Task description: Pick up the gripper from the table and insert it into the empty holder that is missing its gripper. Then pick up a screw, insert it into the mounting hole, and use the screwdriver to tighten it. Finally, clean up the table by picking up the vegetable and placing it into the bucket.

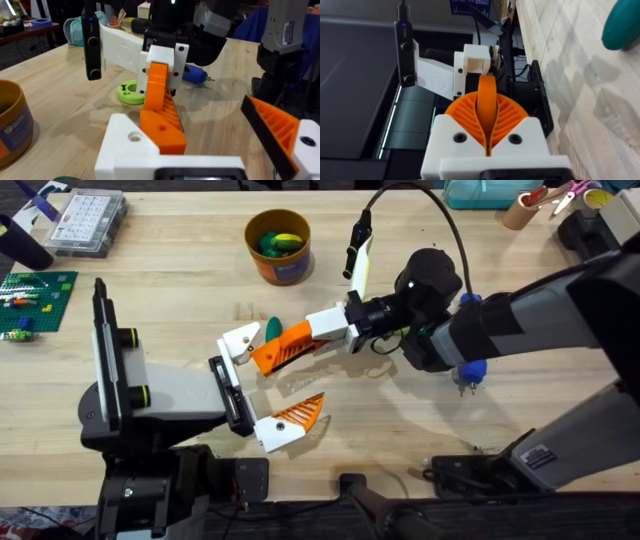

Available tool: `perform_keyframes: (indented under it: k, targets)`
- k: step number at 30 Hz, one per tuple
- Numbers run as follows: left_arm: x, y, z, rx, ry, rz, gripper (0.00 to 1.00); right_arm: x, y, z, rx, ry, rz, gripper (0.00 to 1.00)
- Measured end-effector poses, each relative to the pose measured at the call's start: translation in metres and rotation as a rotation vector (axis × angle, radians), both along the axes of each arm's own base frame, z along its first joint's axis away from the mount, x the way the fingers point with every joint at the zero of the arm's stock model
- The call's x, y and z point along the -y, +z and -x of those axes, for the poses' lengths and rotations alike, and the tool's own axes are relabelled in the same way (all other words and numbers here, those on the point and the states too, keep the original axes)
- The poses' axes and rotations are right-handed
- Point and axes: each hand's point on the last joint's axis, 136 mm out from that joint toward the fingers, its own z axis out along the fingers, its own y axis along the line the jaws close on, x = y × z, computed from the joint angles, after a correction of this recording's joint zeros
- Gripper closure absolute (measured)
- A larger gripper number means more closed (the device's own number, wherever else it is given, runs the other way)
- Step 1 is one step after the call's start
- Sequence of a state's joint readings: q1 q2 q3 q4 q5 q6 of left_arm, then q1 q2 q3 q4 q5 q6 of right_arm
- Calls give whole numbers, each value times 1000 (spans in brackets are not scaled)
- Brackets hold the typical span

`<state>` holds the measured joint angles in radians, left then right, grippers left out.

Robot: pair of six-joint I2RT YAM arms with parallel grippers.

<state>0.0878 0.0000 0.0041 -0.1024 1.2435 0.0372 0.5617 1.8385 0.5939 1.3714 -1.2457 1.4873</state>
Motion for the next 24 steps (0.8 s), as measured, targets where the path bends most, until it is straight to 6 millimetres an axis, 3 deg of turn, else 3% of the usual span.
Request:
perform_keyframes:
  k: [24]
  targets:
    - [-1, -3, -1, -24, 9, 1, 14, 0, 8, 0, 1, -3, -20, 986]
